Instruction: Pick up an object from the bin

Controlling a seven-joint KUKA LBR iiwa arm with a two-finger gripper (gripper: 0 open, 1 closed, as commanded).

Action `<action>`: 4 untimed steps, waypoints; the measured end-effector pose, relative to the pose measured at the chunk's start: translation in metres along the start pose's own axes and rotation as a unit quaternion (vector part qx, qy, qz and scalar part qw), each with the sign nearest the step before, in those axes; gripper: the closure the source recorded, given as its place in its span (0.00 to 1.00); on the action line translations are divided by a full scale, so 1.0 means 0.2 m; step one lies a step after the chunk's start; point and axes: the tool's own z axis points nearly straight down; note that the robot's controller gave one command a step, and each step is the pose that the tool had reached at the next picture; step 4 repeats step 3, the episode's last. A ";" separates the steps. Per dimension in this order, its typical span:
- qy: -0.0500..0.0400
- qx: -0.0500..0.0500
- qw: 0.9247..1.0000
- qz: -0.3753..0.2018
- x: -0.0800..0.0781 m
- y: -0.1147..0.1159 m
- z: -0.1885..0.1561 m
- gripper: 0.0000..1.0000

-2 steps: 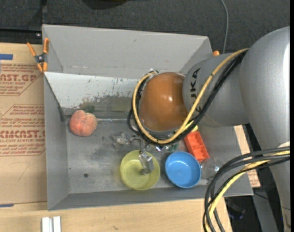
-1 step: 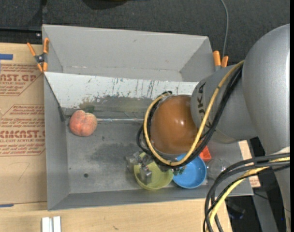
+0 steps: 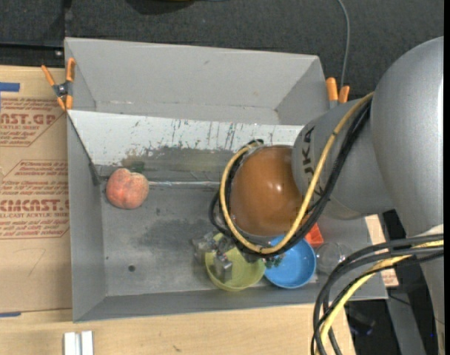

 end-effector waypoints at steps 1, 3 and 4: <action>0.000 0.000 1.000 0.000 0.00 0.00 -0.03 1.00; 0.000 0.000 1.000 0.000 0.00 0.00 -0.14 1.00; 0.000 0.000 1.000 0.000 0.00 0.00 -0.14 1.00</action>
Offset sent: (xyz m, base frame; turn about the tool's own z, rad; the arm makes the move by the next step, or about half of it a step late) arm 0.0001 0.0002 0.0453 0.0000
